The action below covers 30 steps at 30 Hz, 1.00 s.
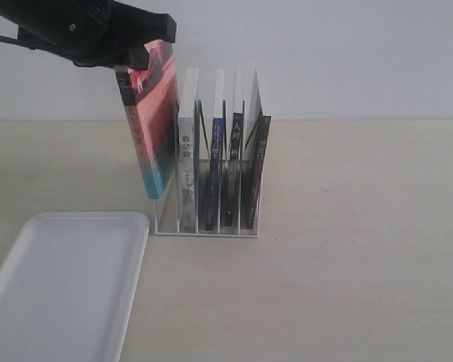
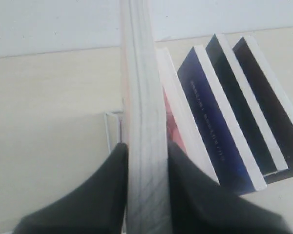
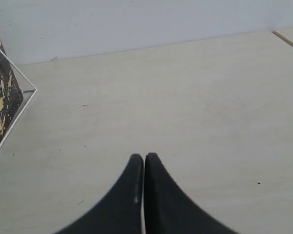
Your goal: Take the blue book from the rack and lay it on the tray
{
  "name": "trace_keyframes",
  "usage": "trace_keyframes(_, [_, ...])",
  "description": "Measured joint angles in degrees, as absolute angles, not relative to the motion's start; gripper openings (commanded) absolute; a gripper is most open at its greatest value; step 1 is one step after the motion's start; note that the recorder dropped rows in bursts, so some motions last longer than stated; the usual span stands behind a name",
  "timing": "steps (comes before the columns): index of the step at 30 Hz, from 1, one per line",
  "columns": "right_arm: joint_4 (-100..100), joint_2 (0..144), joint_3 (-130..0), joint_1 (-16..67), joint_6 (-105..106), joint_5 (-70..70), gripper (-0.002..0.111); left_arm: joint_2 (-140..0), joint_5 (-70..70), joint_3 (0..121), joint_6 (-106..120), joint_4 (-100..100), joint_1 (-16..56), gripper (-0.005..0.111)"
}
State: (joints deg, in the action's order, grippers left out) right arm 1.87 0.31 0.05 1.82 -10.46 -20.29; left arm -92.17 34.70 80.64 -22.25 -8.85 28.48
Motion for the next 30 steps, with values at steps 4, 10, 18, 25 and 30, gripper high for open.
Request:
trace_keyframes(4, [1.9, 0.3, 0.1, 1.8, -10.5, -20.3, 0.000, -92.1, 36.5, 83.0, -21.8, -8.9, 28.5, 0.004])
trace_keyframes(10, [1.9, 0.3, 0.1, 1.8, -10.5, -20.3, 0.000, -92.1, 36.6, 83.8, -21.6, -9.0, 28.5, 0.004])
trace_keyframes(18, [1.9, 0.3, 0.1, 1.8, -10.5, -20.3, 0.000, -94.1, 35.9, 83.8, -22.3, -9.0, 28.5, 0.004])
trace_keyframes(25, [1.9, 0.3, 0.1, 1.8, -10.5, -20.3, 0.000, -96.8, 35.5, 83.8, -22.6, -9.2, 28.5, 0.004])
trace_keyframes(30, [1.9, 0.3, 0.1, 1.8, -10.5, -20.3, 0.000, -98.8, 35.5, 83.8, -22.8, -9.0, 28.5, 0.004])
